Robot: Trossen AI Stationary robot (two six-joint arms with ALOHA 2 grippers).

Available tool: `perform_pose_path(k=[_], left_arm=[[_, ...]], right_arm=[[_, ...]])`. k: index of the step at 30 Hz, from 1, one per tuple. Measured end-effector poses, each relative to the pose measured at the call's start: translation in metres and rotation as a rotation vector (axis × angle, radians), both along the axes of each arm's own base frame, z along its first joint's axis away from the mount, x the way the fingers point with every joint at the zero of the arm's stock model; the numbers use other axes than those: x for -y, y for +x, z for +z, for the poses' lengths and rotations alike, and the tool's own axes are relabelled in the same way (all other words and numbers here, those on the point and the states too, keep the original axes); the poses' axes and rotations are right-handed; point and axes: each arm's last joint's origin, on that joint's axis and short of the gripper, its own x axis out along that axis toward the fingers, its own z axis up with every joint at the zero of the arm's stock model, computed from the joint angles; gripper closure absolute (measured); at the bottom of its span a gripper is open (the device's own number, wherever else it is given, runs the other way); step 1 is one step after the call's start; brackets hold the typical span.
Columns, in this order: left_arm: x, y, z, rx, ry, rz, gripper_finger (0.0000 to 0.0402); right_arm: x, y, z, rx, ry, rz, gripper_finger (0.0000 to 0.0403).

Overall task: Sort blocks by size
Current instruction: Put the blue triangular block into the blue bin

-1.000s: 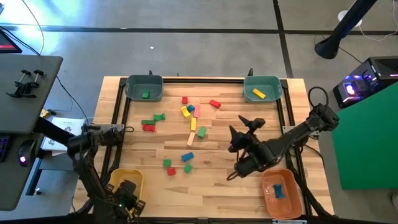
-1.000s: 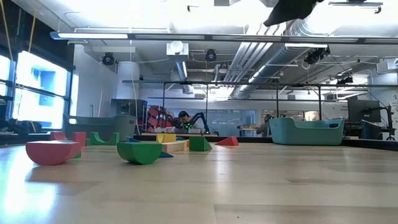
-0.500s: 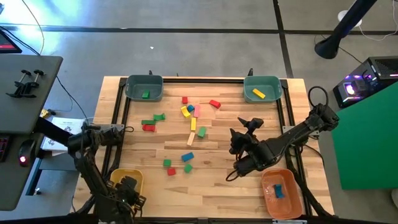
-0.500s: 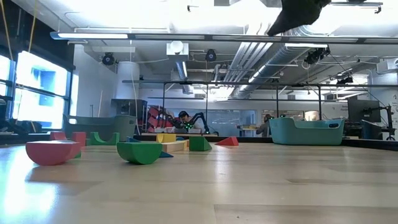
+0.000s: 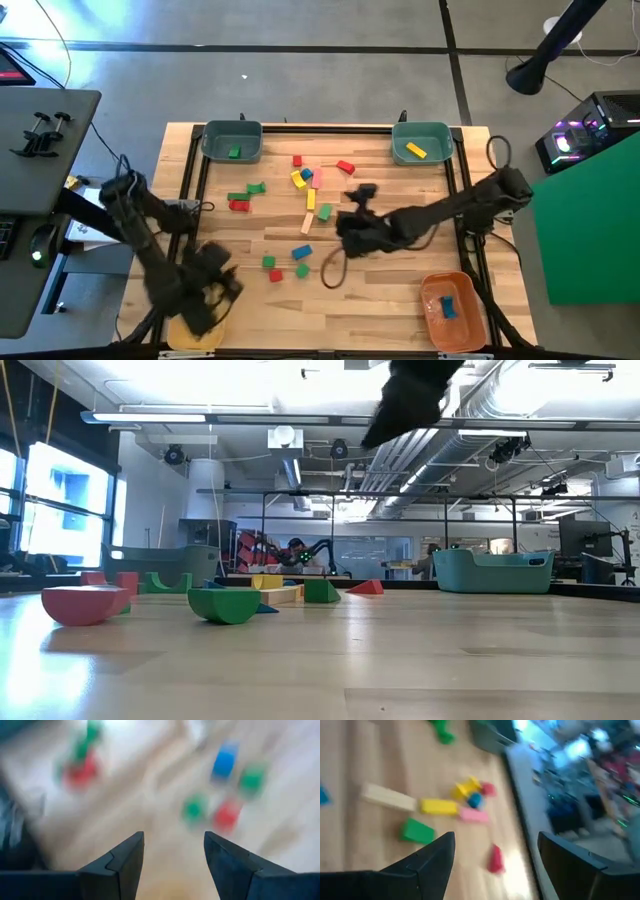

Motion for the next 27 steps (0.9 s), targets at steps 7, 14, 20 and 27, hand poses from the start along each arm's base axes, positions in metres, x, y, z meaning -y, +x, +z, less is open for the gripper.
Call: perform_pose_path(k=[7, 14, 20, 27], left_arm=[[-0.072, 0.058, 0.010, -0.066, 0.298, -0.030, 0.0206], [-0.183, 0.058, 0.002, -0.291, 0.401, 0.147, 0.0229], [-0.233, 0.020, -0.008, -0.196, 0.268, 0.164, 0.0264], [-0.246, 0.006, -0.016, -0.035, 0.157, -0.004, 0.0279]], right_arm=[[0.034, 0.054, -0.028, 0.011, 0.180, 0.313, 0.0121], [0.089, 0.055, -0.032, -0.026, 0.254, 0.245, 0.0121], [0.124, 0.051, -0.026, -0.023, 0.329, 0.306, 0.0121], [0.157, 0.055, -0.016, 0.164, 0.476, 0.371, 0.0121]])
